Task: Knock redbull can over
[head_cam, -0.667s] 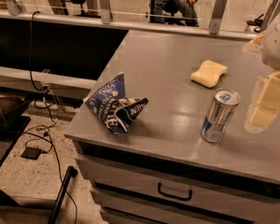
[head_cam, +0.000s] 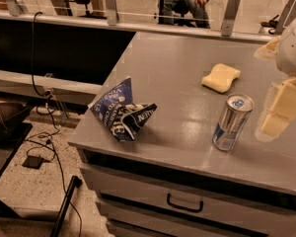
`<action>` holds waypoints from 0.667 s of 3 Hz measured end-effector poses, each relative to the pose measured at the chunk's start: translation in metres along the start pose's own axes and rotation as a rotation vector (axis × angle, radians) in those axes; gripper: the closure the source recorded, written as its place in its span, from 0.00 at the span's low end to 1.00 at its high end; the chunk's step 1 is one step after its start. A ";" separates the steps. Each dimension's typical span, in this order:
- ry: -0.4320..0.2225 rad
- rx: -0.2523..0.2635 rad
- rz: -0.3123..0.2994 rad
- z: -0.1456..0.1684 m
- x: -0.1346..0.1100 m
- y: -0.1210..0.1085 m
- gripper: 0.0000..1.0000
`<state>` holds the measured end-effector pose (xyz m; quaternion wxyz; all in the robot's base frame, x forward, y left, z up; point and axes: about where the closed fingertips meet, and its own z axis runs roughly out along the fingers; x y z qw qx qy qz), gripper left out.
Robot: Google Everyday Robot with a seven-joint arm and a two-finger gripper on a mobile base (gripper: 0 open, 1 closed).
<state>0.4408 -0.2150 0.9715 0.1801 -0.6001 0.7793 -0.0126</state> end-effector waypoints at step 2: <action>-0.319 -0.076 0.122 0.045 0.010 -0.008 0.00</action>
Offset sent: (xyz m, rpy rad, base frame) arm 0.0288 -0.0122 -0.0629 0.5680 0.0186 -0.0489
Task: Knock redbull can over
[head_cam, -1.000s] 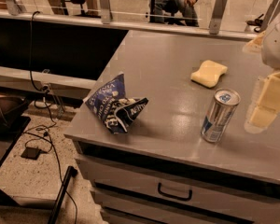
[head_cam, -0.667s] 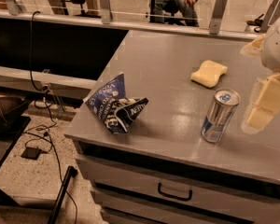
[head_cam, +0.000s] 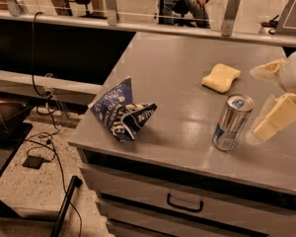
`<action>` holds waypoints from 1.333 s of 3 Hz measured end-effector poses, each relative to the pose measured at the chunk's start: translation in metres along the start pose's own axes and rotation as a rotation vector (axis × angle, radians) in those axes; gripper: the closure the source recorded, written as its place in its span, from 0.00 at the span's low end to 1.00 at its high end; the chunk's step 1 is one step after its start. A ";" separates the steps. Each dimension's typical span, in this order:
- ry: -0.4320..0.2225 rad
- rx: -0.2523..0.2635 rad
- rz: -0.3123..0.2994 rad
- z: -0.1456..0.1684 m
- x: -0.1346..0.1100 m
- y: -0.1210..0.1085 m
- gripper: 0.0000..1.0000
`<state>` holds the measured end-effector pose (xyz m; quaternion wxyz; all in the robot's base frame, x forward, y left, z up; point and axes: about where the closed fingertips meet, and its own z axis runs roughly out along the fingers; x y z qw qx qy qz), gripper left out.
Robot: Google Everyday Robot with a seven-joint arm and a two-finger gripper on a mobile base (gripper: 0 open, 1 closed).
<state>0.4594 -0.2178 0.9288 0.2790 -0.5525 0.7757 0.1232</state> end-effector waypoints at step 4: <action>-0.531 0.098 0.102 0.009 0.024 0.004 0.00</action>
Offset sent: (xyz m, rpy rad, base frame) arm -0.0009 -0.0328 -0.0247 0.4117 -0.0547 -0.0477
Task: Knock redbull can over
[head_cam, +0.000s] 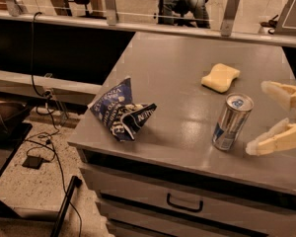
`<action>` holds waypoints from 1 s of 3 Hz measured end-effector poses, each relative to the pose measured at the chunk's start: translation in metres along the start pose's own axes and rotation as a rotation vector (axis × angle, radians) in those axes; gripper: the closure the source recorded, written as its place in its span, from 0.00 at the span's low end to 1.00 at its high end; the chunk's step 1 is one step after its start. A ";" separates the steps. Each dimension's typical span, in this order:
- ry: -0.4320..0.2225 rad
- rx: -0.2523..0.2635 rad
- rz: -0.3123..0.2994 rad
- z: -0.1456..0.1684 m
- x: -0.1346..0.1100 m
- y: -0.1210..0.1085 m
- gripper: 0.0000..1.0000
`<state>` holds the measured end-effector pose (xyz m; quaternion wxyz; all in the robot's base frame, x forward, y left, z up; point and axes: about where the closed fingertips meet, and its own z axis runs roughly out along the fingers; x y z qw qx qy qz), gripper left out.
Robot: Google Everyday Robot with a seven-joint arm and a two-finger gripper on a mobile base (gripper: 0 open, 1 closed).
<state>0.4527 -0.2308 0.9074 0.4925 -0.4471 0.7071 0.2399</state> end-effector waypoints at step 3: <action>-0.264 0.008 -0.051 0.015 -0.006 -0.002 0.00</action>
Offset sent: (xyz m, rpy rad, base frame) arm 0.0069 0.0073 0.0039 0.1736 -0.1688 0.0353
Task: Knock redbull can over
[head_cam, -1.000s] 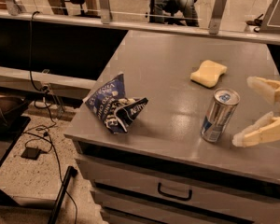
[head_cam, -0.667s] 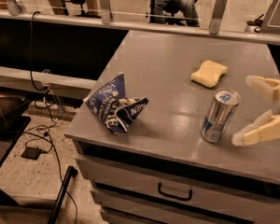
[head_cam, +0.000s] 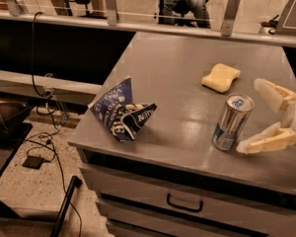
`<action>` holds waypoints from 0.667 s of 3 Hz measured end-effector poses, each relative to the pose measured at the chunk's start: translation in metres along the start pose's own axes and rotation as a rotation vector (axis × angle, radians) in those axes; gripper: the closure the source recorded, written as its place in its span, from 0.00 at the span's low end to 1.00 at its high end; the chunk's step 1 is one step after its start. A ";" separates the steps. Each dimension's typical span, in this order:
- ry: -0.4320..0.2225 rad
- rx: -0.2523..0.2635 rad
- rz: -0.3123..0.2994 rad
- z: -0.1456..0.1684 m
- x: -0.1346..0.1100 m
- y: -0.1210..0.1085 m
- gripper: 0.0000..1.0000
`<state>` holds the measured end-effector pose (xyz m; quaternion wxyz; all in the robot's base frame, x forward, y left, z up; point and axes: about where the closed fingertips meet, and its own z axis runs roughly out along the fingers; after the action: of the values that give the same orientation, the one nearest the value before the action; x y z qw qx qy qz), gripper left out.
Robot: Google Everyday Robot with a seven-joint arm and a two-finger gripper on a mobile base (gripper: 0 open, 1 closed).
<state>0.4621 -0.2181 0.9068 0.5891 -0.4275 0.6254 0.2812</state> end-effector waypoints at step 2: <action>-0.103 -0.014 -0.031 0.009 -0.006 0.005 0.00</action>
Offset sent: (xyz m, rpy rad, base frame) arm -0.0005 0.0069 0.0024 0.0679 -0.0538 0.0216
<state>0.4620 -0.2068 0.9107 0.6217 -0.4260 0.5858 0.2981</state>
